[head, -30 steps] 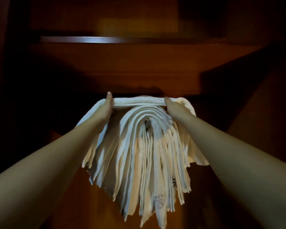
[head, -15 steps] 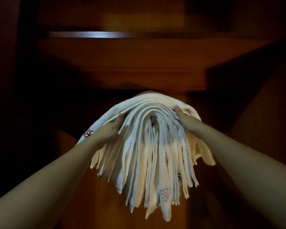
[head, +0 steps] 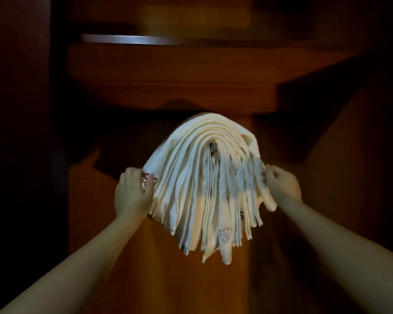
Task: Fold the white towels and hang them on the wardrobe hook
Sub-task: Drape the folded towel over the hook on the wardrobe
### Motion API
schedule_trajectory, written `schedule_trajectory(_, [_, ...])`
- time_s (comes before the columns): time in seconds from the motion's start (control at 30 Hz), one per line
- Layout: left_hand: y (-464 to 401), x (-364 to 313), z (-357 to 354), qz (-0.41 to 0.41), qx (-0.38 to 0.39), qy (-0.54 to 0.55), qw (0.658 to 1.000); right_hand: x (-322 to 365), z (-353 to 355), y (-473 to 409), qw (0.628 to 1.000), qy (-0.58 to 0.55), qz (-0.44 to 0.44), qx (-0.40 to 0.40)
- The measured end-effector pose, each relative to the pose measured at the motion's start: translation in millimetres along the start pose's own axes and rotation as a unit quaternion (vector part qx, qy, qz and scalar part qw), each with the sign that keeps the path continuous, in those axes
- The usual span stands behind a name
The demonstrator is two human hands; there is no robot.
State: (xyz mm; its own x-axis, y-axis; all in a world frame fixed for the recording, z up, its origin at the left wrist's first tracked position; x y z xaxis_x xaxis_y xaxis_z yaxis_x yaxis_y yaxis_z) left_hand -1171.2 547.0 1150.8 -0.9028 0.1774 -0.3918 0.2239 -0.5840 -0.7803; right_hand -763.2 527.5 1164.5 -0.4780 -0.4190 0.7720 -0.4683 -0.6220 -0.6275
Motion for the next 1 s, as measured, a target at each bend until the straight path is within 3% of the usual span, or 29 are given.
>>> schedule_trajectory(0.07, [-3.9, -1.1, -5.1, 0.042, 0.07, 0.076, 0.994, 10.5, 6.9, 0.4, 0.999, -0.013, 0.028, -0.024])
schedule_trajectory(0.17, [26.8, -16.7, -20.7, 0.186, 0.234, 0.24, 0.924, 1.0, -32.6, 19.8, 0.986, -0.063, -0.093, 0.125])
schedule_trajectory(0.2, [39.6, -25.4, -23.4, 0.226, 0.266, 0.287, 0.892, -1.7, -49.0, 32.6, 0.973, -0.068, -0.123, 0.184])
schedule_trajectory(0.27, [59.7, -33.9, -16.6, 0.265, 0.277, 0.336, 0.86, -3.1, -61.4, 57.7, 0.956, -0.056, -0.156, 0.241])
schedule_trajectory(0.43, [101.4, -25.4, -10.0, 0.193, 0.38, 0.289, 0.857, -15.0, -33.9, 97.6, 0.958, -0.004, -0.204, 0.202])
schedule_trajectory(0.53, [126.9, -5.2, -1.1, 0.116, 0.397, 0.196, 0.889, -11.3, -6.0, 141.7, 0.959, 0.033, -0.19, 0.207])
schedule_trajectory(0.63, [172.3, 0.7, 9.4, 0.045, 0.421, 0.125, 0.897, -20.3, 20.1, 197.5, 0.952, 0.058, -0.2, 0.225])
schedule_trajectory(0.77, [247.9, -15.7, 18.3, -0.024, 0.465, 0.111, 0.878, -41.1, 57.2, 282.2, 0.935, 0.094, -0.232, 0.252])
schedule_trajectory(0.9, [332.8, -31.3, 7.9, -0.069, 0.542, 0.124, 0.828, -52.2, 100.2, 365.0, 0.921, 0.141, -0.24, 0.274])
schedule_trajectory(1.0, [387.1, -46.7, -3.3, -0.097, 0.562, 0.124, 0.812, -73.6, 136.1, 420.5, 0.917, 0.146, -0.259, 0.266])
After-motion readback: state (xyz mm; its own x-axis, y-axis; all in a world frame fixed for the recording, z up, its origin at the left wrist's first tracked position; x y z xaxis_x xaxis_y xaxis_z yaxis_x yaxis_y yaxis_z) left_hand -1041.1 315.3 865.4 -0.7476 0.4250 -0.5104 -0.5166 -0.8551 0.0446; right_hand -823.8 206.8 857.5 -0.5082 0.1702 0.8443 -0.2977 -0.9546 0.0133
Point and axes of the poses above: each hand's wrist, its own y-axis away from the middle knuckle, its own z-axis out of the back of the hand, x = y × z, the point moved 10 cm from there along -y, towards the middle knuckle, and after that the axes turned 15 degrees about -y, right-handed, at the moved point
